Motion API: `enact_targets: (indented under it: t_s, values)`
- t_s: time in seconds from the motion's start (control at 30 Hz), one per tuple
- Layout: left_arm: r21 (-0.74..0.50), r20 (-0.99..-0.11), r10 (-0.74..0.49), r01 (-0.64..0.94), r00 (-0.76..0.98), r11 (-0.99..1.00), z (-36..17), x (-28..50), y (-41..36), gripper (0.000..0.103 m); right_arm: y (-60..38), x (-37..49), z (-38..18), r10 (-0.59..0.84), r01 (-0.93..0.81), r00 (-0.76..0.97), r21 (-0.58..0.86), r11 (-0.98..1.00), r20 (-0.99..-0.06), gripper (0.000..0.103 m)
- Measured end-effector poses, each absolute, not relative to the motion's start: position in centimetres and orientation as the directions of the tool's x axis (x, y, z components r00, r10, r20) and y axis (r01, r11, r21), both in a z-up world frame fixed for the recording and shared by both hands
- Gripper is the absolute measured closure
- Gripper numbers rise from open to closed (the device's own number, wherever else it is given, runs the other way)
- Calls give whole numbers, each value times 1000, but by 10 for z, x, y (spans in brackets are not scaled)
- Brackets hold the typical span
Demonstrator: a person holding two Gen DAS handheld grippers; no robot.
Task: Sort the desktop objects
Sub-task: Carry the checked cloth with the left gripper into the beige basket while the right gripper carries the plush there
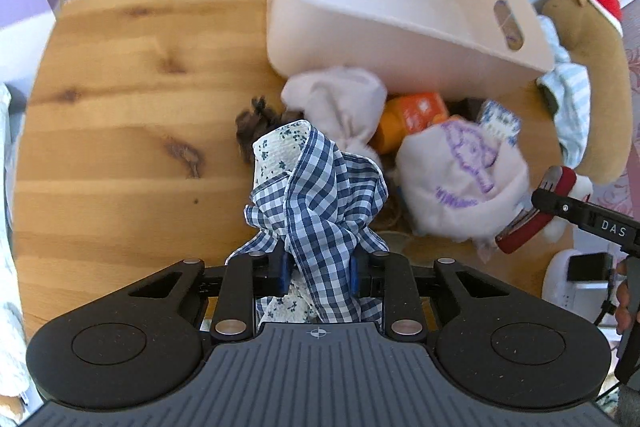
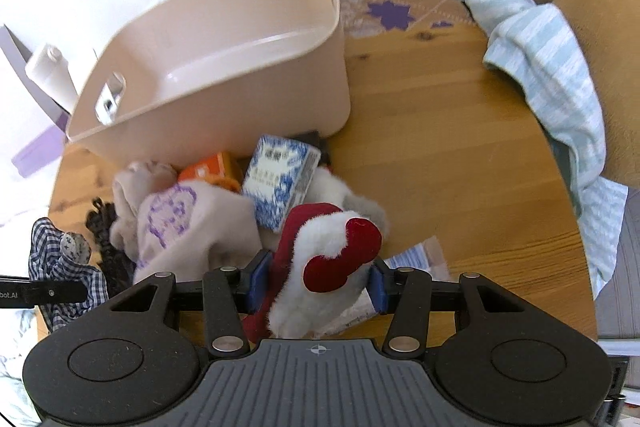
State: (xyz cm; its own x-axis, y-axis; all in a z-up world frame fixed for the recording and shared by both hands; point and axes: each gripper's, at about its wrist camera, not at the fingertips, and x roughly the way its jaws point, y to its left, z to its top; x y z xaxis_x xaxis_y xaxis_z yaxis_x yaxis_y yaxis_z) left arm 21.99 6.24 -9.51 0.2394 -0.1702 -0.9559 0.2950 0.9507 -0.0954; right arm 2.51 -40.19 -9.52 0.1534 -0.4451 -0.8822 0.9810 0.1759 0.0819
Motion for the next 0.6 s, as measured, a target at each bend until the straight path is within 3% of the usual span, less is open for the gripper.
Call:
enact_targets:
  t_s: [0.6]
  values:
    - [13, -842, -211, 410, 496, 912, -2, 262, 10, 77, -442, 64, -18, -609, 959, 203, 30, 282, -767, 57]
